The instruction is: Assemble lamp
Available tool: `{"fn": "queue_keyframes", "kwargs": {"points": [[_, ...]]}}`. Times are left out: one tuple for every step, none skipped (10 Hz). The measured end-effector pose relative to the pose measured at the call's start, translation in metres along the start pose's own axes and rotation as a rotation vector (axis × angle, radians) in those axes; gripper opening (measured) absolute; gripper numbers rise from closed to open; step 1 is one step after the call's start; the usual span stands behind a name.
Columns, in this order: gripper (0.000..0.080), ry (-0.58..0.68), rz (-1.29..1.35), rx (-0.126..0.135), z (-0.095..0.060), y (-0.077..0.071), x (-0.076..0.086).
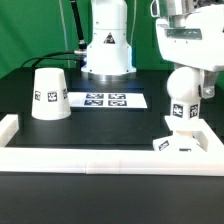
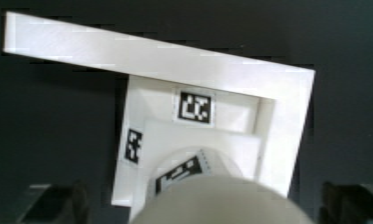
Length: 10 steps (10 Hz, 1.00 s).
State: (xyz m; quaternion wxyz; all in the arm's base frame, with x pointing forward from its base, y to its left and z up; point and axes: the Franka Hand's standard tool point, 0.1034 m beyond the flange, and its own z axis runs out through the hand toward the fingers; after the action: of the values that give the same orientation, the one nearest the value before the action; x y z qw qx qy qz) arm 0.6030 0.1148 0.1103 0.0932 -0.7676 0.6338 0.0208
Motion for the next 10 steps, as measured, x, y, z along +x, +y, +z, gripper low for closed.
{"fn": "queue_keyframes", "kwargs": {"points": [[0.068, 0.0, -0.018, 0.0, 0.0, 0.0, -0.0002], [0.0696, 0.0, -0.026, -0.001, 0.0, 0.0, -0.0004], [0.0696, -0.005, -0.117, -0.012, -0.0014, -0.0005, -0.0014], [0.0699, -0.008, -0.254, -0.013, -0.0033, -0.0029, -0.0013], [0.0699, -0.012, -0.378, -0.016, -0.0039, -0.0036, 0.0], [0.0699, -0.013, -0.439, -0.013, -0.0041, -0.0038, 0.0019], [0.0699, -0.013, -0.496, -0.013, -0.004, -0.0038, 0.0015], [0.0699, -0.013, -0.582, -0.013, -0.004, -0.0037, 0.0018], [0.0699, -0.013, -0.665, -0.013, -0.0041, -0.0037, 0.0021], [0.0699, -0.013, -0.733, -0.012, -0.0041, -0.0037, 0.0023]]}}
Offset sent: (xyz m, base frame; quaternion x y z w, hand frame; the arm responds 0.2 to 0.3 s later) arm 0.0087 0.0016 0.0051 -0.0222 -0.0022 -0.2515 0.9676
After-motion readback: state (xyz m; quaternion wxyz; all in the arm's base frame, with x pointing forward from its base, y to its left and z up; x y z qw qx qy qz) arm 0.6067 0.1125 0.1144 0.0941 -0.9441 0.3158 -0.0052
